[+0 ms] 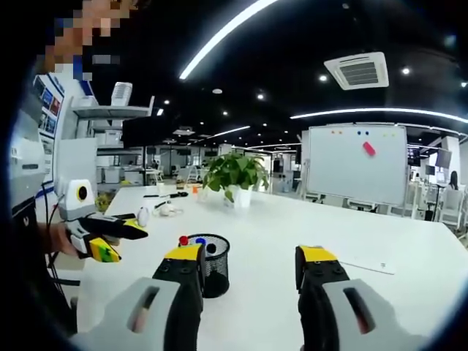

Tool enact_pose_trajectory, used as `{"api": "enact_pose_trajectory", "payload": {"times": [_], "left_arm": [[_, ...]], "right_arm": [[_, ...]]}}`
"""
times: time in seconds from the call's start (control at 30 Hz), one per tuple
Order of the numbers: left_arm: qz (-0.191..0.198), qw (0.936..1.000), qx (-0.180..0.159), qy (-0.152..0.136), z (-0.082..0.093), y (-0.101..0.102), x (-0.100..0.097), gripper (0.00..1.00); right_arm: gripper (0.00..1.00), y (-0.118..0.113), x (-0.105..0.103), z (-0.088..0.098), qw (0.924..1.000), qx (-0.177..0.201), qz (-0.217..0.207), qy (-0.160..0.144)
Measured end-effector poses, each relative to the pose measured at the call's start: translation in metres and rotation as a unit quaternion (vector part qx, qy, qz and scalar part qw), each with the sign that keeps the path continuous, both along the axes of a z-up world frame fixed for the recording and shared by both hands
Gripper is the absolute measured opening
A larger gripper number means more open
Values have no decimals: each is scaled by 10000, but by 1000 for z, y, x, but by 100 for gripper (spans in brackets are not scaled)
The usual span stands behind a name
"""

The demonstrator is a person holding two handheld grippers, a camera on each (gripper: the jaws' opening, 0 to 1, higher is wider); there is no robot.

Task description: Pick up the whiteboard markers from the pen holder and place them facing the whiteboard neatly

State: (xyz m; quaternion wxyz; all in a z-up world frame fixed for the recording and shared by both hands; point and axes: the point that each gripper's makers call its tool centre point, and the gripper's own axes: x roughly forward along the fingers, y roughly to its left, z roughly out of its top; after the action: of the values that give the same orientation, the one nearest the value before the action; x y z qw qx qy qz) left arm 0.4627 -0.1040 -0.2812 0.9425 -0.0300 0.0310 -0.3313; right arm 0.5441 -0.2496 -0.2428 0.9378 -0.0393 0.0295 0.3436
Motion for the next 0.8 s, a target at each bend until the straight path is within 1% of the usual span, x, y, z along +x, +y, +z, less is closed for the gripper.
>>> {"api": "enact_pose_trajectory", "payload": {"times": [0.23, 0.47, 0.67, 0.8], "left_arm": [[21, 10000, -55, -31, 2, 2, -1, 52], [53, 10000, -39, 1, 0, 4, -1, 51], [51, 10000, -43, -10, 1, 5, -2, 51], [79, 10000, -42, -19, 1, 7, -2, 51]], "right_arm": [[52, 6, 1, -5, 10000, -33, 49, 62], [52, 12, 1, -8, 9999, -45, 116, 87], [51, 13, 5, -19, 9997, -51, 91, 224], [51, 14, 4, -18, 9997, -28, 106, 211]]}}
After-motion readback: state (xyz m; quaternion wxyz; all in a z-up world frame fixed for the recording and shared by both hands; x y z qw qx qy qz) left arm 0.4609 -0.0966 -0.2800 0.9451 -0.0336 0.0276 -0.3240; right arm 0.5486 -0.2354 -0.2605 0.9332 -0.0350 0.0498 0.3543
